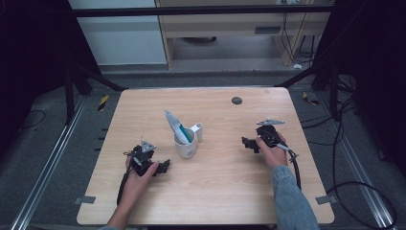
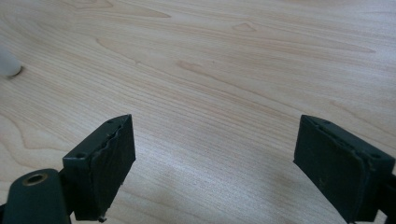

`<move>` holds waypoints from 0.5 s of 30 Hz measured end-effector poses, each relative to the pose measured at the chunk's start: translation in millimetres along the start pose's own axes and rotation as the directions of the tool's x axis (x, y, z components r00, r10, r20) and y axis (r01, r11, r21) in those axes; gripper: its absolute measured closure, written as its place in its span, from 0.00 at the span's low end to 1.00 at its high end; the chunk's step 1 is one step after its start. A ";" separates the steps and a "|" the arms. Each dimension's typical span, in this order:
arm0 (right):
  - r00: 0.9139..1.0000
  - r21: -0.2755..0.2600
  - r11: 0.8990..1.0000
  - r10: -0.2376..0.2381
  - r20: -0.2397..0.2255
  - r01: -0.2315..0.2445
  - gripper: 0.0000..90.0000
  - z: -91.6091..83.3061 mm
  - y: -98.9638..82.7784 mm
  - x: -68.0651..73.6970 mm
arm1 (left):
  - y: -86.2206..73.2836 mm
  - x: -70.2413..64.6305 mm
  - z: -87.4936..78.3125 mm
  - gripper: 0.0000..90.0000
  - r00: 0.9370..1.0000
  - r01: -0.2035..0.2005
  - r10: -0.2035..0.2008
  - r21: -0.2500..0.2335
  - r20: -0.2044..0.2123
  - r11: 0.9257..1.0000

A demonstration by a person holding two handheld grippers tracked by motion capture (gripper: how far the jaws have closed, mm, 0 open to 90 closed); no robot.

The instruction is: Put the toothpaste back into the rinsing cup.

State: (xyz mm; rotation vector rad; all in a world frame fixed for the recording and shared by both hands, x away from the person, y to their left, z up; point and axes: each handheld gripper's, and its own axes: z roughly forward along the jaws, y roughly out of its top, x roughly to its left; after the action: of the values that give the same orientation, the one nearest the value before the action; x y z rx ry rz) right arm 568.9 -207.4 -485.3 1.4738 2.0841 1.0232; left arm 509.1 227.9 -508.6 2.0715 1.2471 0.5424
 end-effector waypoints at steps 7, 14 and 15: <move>1.000 0.012 1.000 0.012 0.016 -0.012 0.13 5.8 -3.9 -2.1 | 0.0 0.1 0.0 0.00 1.000 -0.001 0.001 0.000 0.001 1.000; 0.999 0.012 0.999 0.033 0.027 -0.033 0.12 11.6 -7.7 -2.5 | 0.1 0.2 0.1 0.00 1.000 -0.002 0.002 0.000 0.001 1.000; 0.999 0.014 0.999 0.032 0.030 -0.033 0.11 12.8 -8.7 -2.3 | 0.1 0.2 0.1 0.00 1.000 -0.002 0.002 0.000 0.001 1.000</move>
State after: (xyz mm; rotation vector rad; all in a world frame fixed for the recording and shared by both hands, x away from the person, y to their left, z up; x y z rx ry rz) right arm 572.8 -206.9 -500.4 1.5254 2.0569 0.9944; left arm 509.2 228.0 -508.6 2.0731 1.2448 0.5420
